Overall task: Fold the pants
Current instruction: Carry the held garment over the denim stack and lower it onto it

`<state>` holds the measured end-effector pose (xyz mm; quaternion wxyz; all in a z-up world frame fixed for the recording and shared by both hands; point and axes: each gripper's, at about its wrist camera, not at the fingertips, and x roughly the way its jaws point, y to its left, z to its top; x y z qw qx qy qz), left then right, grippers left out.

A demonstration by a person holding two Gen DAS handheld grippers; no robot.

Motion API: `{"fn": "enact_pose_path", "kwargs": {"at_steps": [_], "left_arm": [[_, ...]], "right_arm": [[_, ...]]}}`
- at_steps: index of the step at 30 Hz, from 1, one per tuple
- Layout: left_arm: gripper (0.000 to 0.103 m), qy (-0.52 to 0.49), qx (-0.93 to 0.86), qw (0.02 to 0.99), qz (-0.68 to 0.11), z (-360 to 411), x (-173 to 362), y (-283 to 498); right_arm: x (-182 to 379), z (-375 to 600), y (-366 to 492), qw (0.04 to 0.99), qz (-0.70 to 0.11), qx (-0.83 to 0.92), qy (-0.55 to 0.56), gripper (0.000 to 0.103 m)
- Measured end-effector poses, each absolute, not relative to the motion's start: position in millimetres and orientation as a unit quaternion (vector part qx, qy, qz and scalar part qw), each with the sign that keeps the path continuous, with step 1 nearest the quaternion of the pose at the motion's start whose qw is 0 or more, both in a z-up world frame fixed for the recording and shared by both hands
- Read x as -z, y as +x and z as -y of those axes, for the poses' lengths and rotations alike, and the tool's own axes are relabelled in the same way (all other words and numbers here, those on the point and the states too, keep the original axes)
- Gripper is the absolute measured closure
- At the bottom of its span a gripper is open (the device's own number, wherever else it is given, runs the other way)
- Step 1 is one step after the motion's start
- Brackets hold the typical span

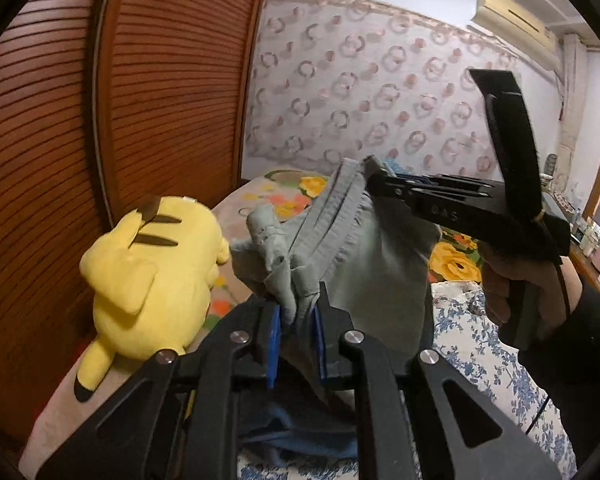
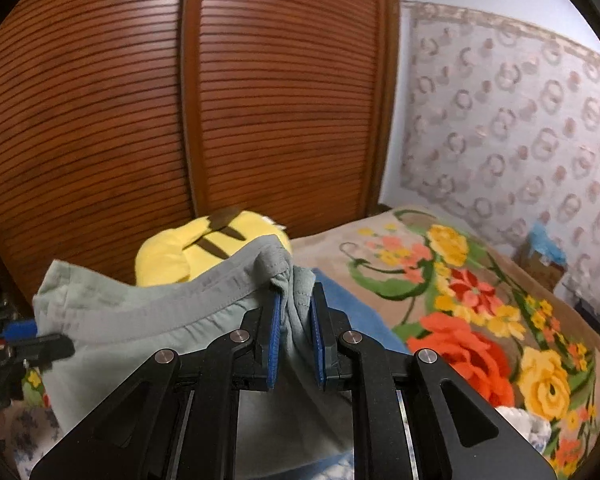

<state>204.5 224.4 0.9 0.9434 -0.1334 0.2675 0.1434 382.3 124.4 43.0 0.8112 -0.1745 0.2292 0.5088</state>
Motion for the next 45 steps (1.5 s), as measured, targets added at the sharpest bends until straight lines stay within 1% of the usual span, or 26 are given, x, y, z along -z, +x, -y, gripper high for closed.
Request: {"fn": "enact_pose_path", "kwargs": {"at_steps": [5,7,9,12,15,19,26,31,33,35,45], "left_arm": [[0.085,-0.135,-0.149,0.939,-0.279,-223.4,3.7,200.4],[0.084,-0.137,-0.147,0.939,-0.281,-225.2,2.8,199.7],[0.083,-0.142,-0.140,0.938,-0.283,-227.1,-1.2,197.4],[0.082,-0.134,-0.138,0.944,-0.269,-224.3,-11.5,190.7],[0.081,-0.118,-0.131,0.949,-0.262,-218.5,-20.2,189.7],[0.081,-0.097,-0.117,0.952,-0.267,-211.4,-21.6,201.1],[0.081,-0.097,-0.105,0.940,-0.311,-206.1,4.6,222.4],[0.081,-0.099,-0.110,0.929,-0.339,-208.2,23.0,227.5],[0.080,-0.100,-0.109,0.928,-0.342,-208.6,26.5,227.9],[0.080,-0.099,-0.110,0.927,-0.343,-208.1,26.4,228.0],[0.080,-0.084,-0.121,0.929,-0.339,-205.3,20.6,222.1]], "right_arm": [[-31.2,-140.8,381.3,0.805,-0.241,-0.510,-0.183,0.090],[-28.9,-141.4,381.8,0.804,-0.247,-0.509,-0.183,0.084],[-29.8,-138.2,382.1,0.804,-0.250,-0.509,-0.177,0.074],[-36.7,-127.5,384.2,0.808,-0.251,-0.509,-0.159,0.070],[-44.3,-110.6,382.8,0.810,-0.245,-0.511,-0.150,0.070],[-41.2,-87.3,382.8,0.798,-0.259,-0.528,-0.133,0.070],[-16.6,-76.3,386.0,0.796,-0.282,-0.514,-0.150,0.070],[-1.2,-75.1,404.5,0.803,-0.296,-0.497,-0.141,0.070],[5.2,-75.9,411.4,0.804,-0.303,-0.493,-0.136,0.074],[7.9,-75.3,412.2,0.804,-0.305,-0.492,-0.135,0.075],[-6.3,-63.5,386.5,0.808,-0.298,-0.492,-0.128,0.074]]}}
